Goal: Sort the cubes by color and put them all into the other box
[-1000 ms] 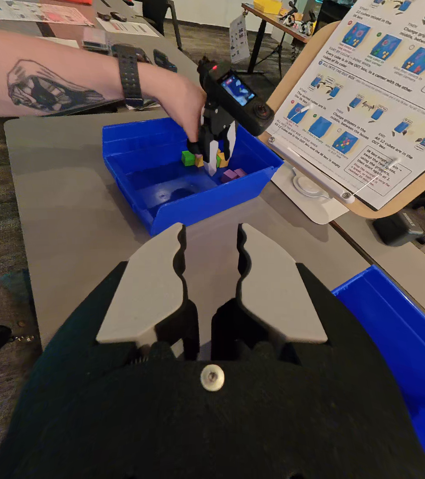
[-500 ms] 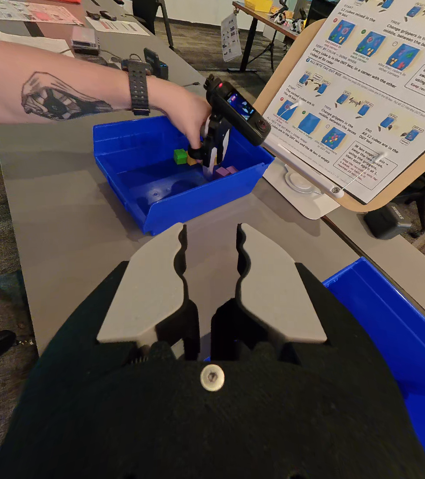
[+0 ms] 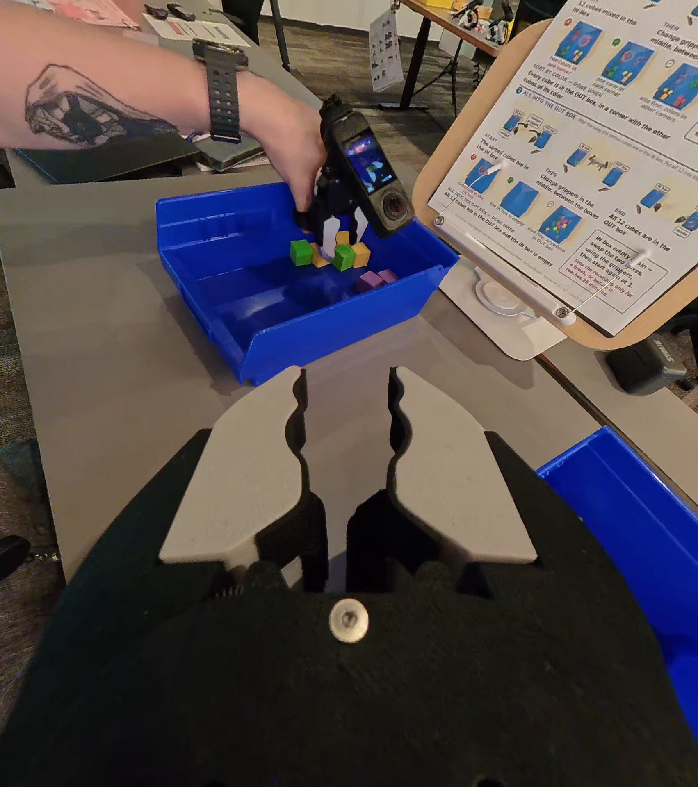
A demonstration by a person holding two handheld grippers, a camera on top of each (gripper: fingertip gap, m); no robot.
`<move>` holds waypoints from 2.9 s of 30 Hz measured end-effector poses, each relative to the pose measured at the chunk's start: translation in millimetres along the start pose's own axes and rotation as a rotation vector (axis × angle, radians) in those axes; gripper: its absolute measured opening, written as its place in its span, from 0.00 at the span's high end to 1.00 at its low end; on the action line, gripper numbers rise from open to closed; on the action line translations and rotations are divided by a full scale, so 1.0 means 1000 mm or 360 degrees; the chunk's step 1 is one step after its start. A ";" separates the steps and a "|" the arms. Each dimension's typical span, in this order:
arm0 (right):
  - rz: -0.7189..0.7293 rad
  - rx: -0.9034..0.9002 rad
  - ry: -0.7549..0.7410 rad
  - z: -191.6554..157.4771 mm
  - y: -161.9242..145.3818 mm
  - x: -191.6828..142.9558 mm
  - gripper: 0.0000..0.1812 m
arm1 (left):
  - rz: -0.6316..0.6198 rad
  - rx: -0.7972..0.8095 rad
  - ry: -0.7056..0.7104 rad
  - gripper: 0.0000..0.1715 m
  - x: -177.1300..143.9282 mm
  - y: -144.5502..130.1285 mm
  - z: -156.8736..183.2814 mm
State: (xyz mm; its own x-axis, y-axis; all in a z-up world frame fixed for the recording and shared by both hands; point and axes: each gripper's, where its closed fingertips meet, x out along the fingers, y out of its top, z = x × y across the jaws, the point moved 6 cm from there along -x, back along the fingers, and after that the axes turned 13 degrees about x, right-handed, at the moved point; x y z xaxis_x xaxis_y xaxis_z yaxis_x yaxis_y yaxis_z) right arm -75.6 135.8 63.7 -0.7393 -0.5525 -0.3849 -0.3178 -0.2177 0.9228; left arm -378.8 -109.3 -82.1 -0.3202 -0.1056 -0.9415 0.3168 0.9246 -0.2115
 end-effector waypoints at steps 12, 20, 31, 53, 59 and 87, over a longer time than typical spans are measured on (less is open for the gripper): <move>-0.0008 0.0011 0.0004 0.002 -0.001 0.002 0.80 | -0.0055 -0.0052 -0.0070 0.78 0.009 -0.002 -0.004; -0.0009 0.0026 0.0012 0.005 -0.001 0.002 0.80 | 0.0070 -0.0095 -0.0157 0.78 0.003 0.002 0.001; -0.0010 0.0024 0.0001 0.005 0.000 0.001 0.80 | 0.0043 -0.0063 -0.0102 0.76 0.007 0.002 -0.005; 0.0003 0.0011 -0.0007 0.004 0.002 -0.003 0.80 | -0.0059 0.0004 -0.0087 0.76 0.018 0.006 0.003; 0.0005 0.0007 -0.0010 0.004 0.002 -0.004 0.80 | -0.0116 0.0037 -0.0071 0.81 0.019 0.007 0.000; 0.0501 -0.0750 -0.0025 -0.057 0.015 0.093 0.73 | 0.1750 -0.0685 -0.1230 0.83 -0.195 0.073 0.099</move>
State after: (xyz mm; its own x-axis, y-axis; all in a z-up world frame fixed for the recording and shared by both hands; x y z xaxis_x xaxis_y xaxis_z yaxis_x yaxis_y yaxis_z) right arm -115.7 35.5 42.1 -0.7654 -0.6376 -0.0870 0.2161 -0.3820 0.8985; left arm -204.6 -57.5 60.3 0.5167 0.6914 -0.5050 -0.2575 0.6880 0.6785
